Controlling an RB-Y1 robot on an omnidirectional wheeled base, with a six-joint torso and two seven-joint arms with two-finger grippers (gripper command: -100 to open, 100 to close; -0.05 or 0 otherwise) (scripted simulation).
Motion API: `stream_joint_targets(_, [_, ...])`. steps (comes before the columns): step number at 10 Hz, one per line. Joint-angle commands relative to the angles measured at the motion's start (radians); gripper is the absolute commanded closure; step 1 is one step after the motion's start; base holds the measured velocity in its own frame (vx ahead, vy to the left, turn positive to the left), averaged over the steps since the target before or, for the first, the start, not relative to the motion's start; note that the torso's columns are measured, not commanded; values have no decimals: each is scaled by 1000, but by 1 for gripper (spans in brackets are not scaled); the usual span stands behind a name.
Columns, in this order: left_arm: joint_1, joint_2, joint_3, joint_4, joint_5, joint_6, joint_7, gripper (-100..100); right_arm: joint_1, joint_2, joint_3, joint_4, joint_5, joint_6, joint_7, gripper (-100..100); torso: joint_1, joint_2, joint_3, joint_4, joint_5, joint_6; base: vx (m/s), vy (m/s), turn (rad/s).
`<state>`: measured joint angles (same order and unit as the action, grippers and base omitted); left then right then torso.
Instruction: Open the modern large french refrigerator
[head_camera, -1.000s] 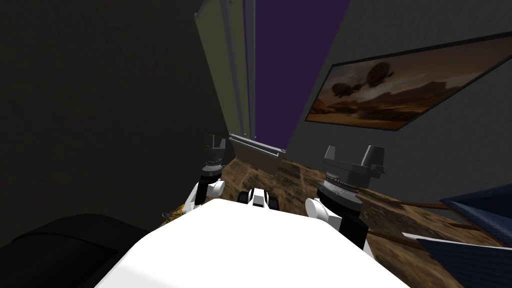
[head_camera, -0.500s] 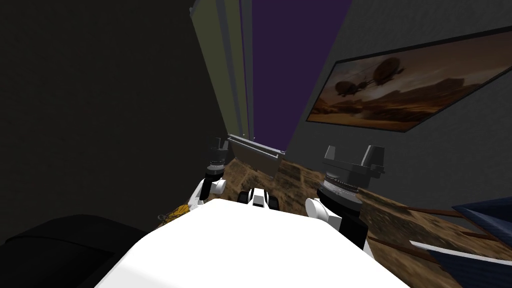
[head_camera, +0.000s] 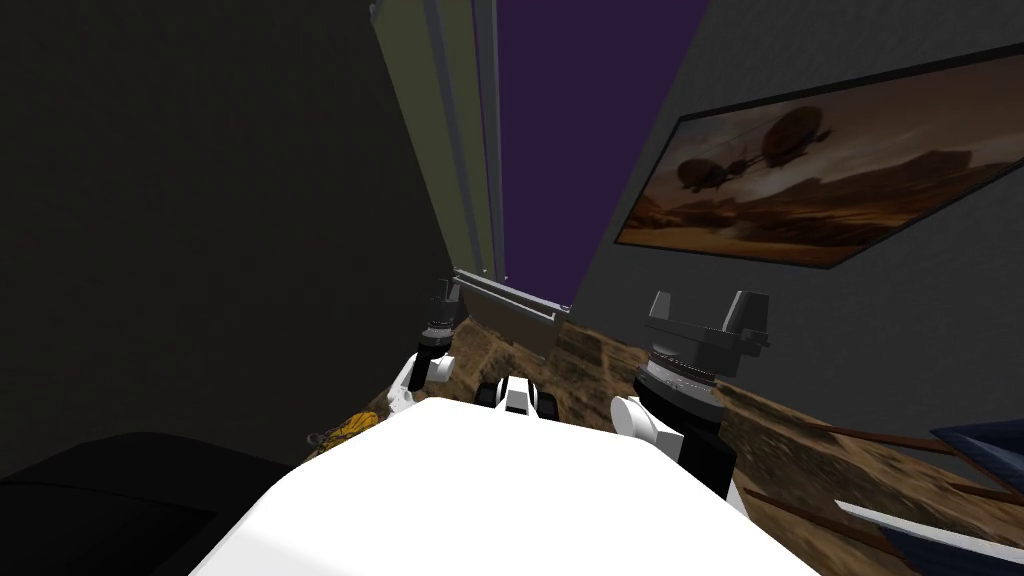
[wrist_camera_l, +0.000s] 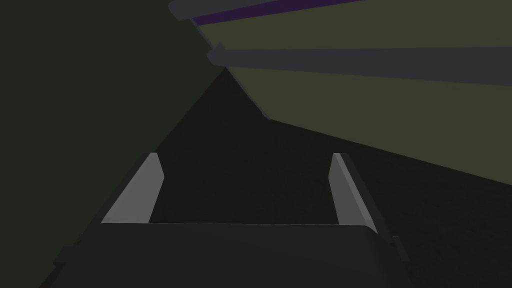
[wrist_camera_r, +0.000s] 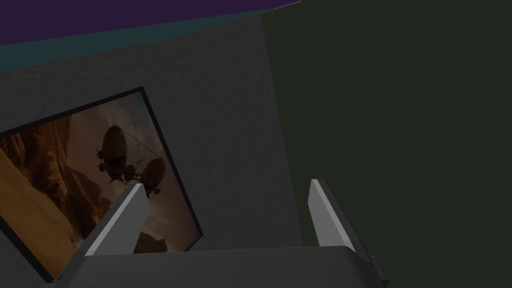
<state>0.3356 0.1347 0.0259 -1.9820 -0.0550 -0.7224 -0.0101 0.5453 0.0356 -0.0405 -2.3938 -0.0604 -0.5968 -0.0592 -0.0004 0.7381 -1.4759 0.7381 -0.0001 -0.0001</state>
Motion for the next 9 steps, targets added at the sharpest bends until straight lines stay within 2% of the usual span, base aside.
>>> stream_joint_targets(1, [-28,2,3,66,-2,-26,-21,-100,0,0,0,0,0,0,0,0,-1,-1,-1,0,0,0,77,-55,16])
stream_joint_targets(3, [-67,5,11,132,-4,-58,-46,-100,0,0,0,0,0,0,0,0,1,0,0,0,0,0,79,-57,30])
stream_joint_targets(4, [-67,5,11,149,-4,-58,-46,-100,0,0,0,0,0,0,0,0,0,0,0,0,0,0,62,-44,19])
stream_joint_targets(5, [-87,6,14,187,-5,-75,-59,-100,0,0,0,0,0,0,0,0,1,1,0,0,0,0,66,-47,29])
stream_joint_targets(6, [-87,6,14,192,-5,-75,-59,-100,0,0,0,0,0,0,0,0,1,1,0,0,0,0,49,-32,18])
stream_joint_targets(8, [-128,10,22,262,-6,-108,-85,-100,0,0,0,0,0,0,0,0,1,0,0,0,0,0,64,-40,32])
stream_joint_targets(9, [-128,10,22,282,-6,-108,-85,-100,0,0,0,0,0,0,0,0,0,-1,-1,0,0,0,72,-55,21])
